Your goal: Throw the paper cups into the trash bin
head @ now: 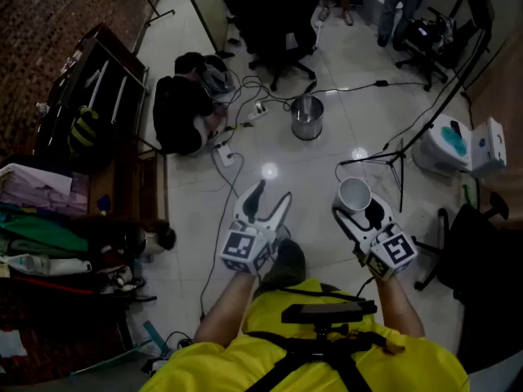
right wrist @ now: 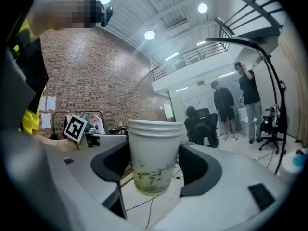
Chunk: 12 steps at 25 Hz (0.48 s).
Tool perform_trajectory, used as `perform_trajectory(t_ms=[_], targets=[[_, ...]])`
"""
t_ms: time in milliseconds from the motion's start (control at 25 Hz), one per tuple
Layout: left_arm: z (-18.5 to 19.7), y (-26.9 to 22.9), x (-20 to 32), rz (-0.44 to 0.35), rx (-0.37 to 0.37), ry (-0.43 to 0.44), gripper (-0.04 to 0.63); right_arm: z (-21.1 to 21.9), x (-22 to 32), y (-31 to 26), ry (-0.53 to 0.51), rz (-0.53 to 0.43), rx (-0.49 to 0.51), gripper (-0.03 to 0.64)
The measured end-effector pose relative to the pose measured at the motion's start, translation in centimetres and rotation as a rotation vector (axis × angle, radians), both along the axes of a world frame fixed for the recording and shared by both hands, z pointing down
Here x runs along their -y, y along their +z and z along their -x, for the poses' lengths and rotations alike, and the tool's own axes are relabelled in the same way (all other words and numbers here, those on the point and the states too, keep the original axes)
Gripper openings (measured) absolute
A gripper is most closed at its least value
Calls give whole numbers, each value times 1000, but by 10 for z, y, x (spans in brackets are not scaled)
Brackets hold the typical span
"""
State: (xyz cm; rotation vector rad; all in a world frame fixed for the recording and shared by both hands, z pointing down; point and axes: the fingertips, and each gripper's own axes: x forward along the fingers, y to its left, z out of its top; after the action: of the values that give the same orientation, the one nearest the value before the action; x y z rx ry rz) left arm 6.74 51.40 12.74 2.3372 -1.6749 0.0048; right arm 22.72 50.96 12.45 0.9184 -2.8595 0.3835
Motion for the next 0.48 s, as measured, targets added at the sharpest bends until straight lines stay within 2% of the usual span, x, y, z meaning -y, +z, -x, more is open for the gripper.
perform_trajectory(t_ms=[80, 160, 240, 360, 400, 480], targets=[[28, -7, 39, -12, -7, 19, 219, 33, 39, -8, 25, 1, -16, 327], [56, -11, 76, -13, 3, 42, 218, 63, 75, -14, 44, 0, -27, 327], [79, -13, 112, -7, 27, 75, 156, 87, 111, -19, 66, -1, -35, 327], [101, -23, 168, -4, 12, 110, 133, 109, 161, -24, 100, -6, -41, 327], [105, -23, 184, -5, 7, 118, 95, 112, 176, -25, 103, -5, -36, 327], [111, -16, 216, 4, 20, 122, 80, 115, 208, -18, 117, 10, -29, 327]])
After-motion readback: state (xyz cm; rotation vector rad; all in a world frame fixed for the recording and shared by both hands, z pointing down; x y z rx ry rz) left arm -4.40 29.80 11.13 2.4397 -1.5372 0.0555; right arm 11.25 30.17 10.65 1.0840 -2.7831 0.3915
